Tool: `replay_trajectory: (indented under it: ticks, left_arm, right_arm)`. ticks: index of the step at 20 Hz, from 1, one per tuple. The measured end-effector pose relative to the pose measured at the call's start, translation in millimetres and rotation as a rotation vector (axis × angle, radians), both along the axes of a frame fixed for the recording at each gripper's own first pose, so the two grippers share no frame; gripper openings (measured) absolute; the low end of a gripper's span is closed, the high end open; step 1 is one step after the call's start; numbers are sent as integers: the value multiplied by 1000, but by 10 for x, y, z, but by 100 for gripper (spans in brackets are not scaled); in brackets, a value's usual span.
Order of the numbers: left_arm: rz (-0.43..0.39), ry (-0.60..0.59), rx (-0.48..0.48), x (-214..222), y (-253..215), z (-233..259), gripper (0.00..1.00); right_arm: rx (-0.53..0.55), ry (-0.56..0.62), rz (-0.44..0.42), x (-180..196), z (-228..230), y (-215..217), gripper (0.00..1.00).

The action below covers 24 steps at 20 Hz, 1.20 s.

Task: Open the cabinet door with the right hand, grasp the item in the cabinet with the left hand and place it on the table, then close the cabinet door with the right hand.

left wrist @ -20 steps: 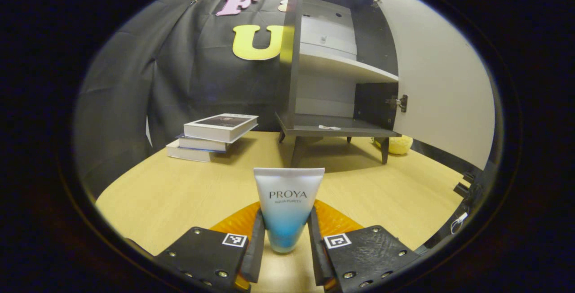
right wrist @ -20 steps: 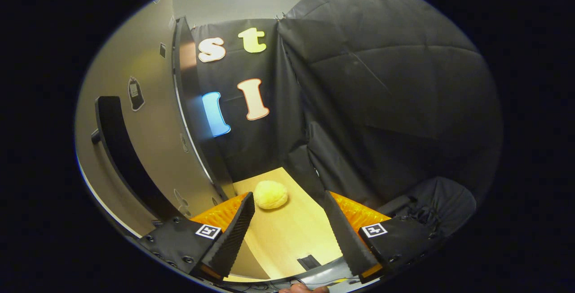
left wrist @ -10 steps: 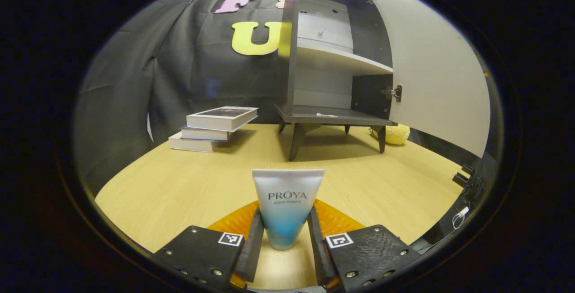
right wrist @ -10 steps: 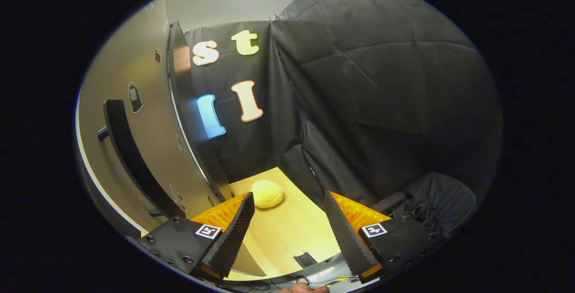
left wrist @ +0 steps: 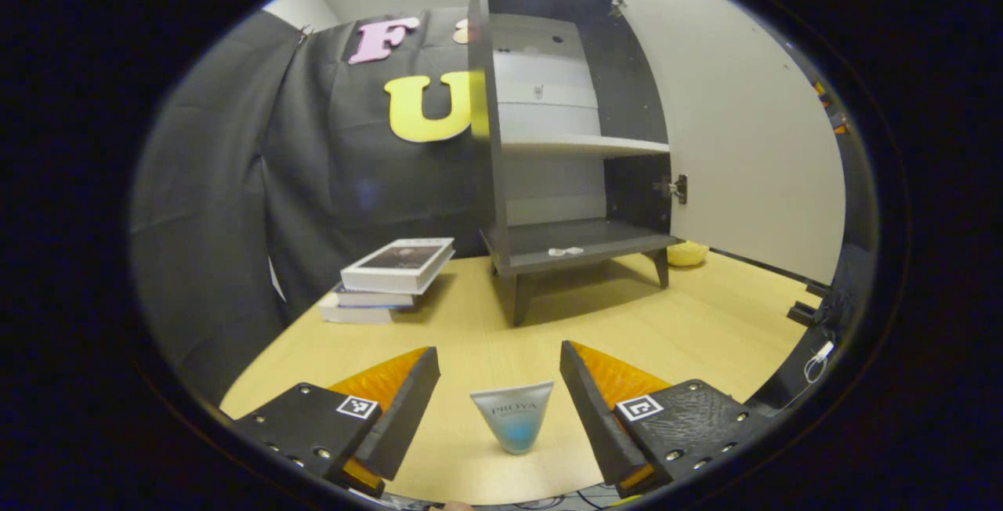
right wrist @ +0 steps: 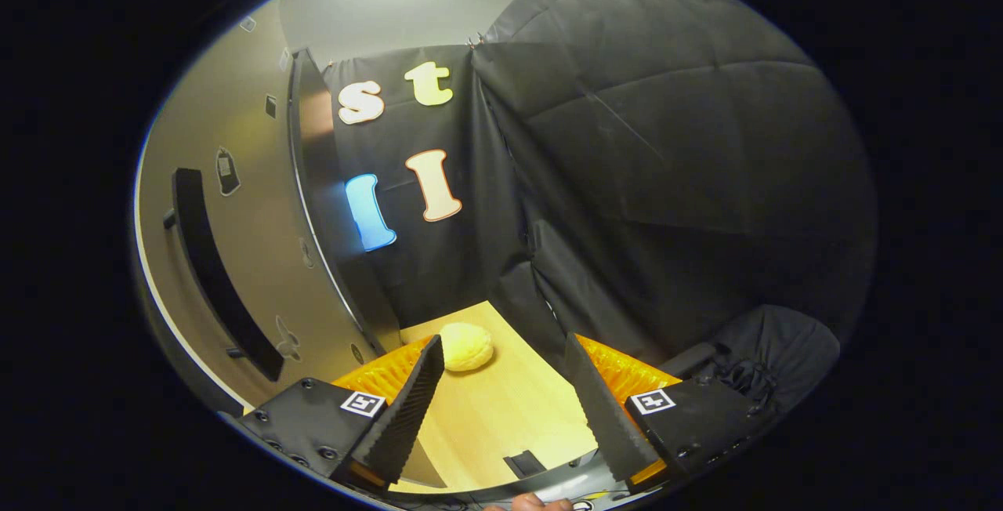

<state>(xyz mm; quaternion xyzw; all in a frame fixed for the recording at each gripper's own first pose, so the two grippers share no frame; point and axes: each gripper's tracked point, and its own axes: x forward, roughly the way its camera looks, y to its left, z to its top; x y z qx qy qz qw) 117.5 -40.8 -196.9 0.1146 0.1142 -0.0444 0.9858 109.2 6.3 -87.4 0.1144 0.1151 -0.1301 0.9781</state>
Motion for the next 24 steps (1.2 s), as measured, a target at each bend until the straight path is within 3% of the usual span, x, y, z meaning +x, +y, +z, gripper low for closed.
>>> replay_trajectory:
  ticks: [3,6,8,11,12,14,17,19,24]
  left_arm:
    - [101,1,25,-233,-67,441,91]
    - [176,25,-66,-473,-307,852,94]
    - [218,0,-140,-531,-429,1228,92]
    - [268,-51,-143,-498,-416,1765,94]
    - [274,-73,-133,-455,-422,1946,94]
    - [279,-108,-111,-366,-418,2241,91]
    - [345,-122,-64,-267,-274,2502,98]
    - [350,-150,-83,-148,-264,2645,91]
    - [330,-164,-163,161,-165,2736,94]
  right_arm:
    - [-37,-7,3,-14,-61,-146,98]
    - [-81,-8,9,-36,-163,-242,98]
    - [-66,-15,32,-7,-191,-205,98]
    - [-62,-49,115,98,-78,-14,98]
    - [-64,-58,145,118,-23,59,93]
    - [-85,-69,217,114,76,255,98]
    - [-120,-122,276,51,342,465,98]
    - [-110,-161,303,12,512,581,98]
    - [-94,-249,335,15,933,702,97]
